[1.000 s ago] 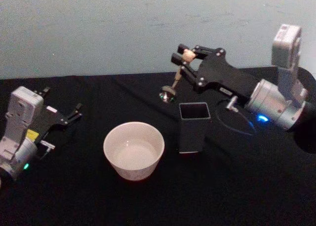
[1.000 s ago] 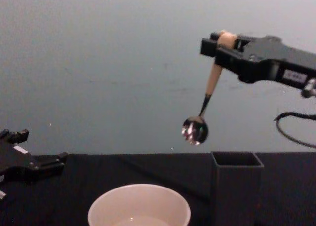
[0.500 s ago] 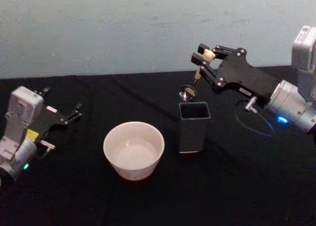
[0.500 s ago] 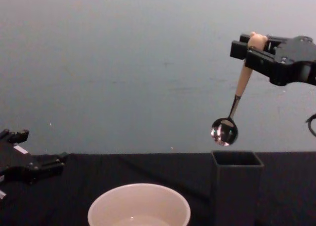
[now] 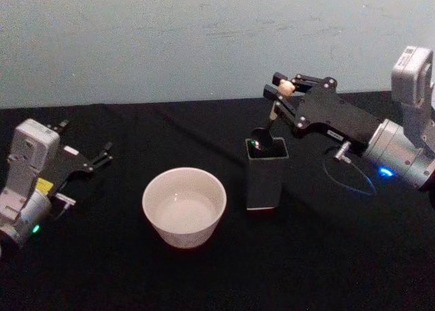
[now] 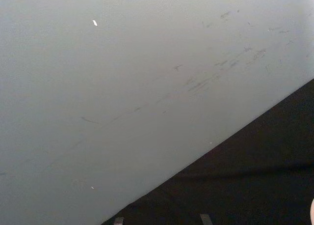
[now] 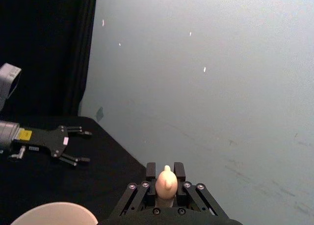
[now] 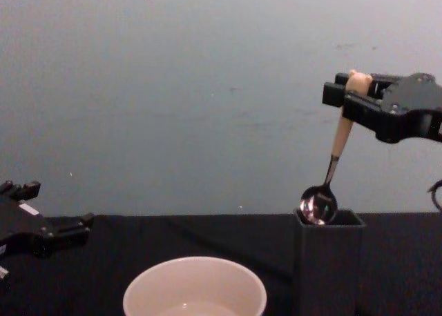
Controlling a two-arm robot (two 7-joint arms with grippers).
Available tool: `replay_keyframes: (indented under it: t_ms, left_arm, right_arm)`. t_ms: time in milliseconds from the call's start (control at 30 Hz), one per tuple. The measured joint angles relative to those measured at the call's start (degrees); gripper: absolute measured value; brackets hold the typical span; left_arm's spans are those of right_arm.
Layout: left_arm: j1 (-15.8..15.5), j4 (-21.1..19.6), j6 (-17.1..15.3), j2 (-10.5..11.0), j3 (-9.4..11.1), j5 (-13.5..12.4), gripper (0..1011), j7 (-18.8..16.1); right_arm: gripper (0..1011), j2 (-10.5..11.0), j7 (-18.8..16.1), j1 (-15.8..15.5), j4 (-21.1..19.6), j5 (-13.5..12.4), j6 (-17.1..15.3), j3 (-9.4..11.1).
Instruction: Pick up the stirring spoon with one hand, stir inside the cup, then place it back in its original position.
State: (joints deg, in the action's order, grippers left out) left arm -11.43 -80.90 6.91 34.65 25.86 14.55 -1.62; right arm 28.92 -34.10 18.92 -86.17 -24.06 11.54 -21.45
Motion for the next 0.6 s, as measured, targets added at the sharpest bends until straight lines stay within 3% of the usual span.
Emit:
replay_keyframes:
  t_ms: [300,600]
  left_arm:
    - [0.0,0.0,0.0,0.0,0.0,0.0,1001,0.0]
    - [0.0,0.0,0.0,0.0,0.0,0.0,1001,0.0]
  right_arm:
    - [214,-0.7,-0.1,0.4,1.8,0.7,-1.0,-0.8]
    - [214,-0.7,-0.4,-0.1,2.0,-0.6,-4.8,-1.5]
